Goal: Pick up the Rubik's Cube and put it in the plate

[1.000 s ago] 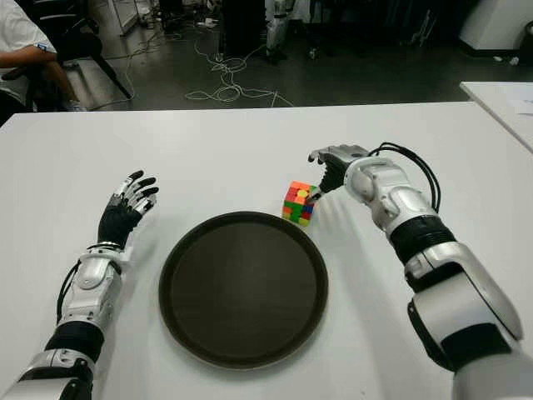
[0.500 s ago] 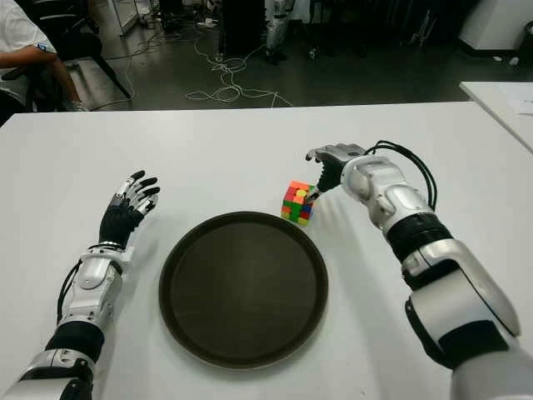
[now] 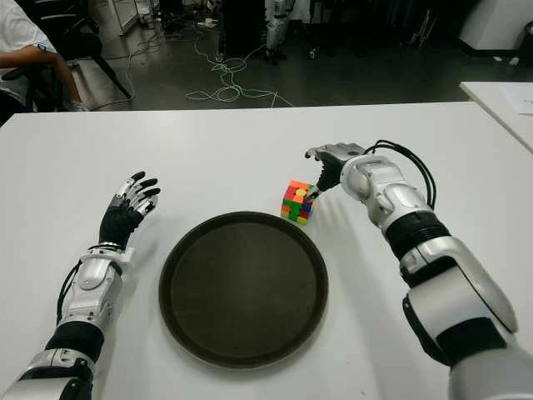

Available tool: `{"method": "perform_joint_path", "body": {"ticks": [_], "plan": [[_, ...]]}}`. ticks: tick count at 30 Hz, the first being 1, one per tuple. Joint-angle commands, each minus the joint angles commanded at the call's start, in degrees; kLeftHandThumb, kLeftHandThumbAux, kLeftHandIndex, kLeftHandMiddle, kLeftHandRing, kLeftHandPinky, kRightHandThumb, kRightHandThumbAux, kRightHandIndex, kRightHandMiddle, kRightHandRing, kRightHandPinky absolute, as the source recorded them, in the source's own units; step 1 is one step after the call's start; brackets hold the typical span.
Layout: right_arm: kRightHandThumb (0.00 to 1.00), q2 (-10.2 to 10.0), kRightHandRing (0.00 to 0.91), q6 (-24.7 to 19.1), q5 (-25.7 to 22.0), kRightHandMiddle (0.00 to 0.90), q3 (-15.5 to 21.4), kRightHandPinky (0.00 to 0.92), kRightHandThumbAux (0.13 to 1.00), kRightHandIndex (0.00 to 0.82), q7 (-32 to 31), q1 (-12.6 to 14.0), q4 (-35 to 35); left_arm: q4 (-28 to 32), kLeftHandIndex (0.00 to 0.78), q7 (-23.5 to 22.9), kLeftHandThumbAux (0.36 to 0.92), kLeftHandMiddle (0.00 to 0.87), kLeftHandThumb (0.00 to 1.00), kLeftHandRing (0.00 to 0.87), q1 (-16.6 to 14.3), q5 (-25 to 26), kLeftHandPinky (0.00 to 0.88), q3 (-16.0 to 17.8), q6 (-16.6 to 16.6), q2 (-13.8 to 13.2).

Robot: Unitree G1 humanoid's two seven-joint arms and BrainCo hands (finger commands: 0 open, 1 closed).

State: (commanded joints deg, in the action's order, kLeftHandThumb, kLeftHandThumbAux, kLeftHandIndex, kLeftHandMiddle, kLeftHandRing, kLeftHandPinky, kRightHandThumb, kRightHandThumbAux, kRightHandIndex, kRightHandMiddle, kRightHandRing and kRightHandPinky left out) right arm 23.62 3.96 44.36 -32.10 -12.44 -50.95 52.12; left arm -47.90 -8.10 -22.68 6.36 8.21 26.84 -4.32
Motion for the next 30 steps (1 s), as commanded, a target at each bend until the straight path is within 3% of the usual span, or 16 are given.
{"method": "perform_joint_path", "body": {"ticks": [30], "plan": [[0.000, -0.54, 0.239, -0.63, -0.25, 0.225, 0.15, 0.245, 0.630, 0.173, 1.17, -1.11, 2.50, -2.81, 0.132, -0.24, 0.713, 0.211, 0.098, 0.182, -1.05, -1.13, 0.159, -0.25, 2.65, -0.67]]}}
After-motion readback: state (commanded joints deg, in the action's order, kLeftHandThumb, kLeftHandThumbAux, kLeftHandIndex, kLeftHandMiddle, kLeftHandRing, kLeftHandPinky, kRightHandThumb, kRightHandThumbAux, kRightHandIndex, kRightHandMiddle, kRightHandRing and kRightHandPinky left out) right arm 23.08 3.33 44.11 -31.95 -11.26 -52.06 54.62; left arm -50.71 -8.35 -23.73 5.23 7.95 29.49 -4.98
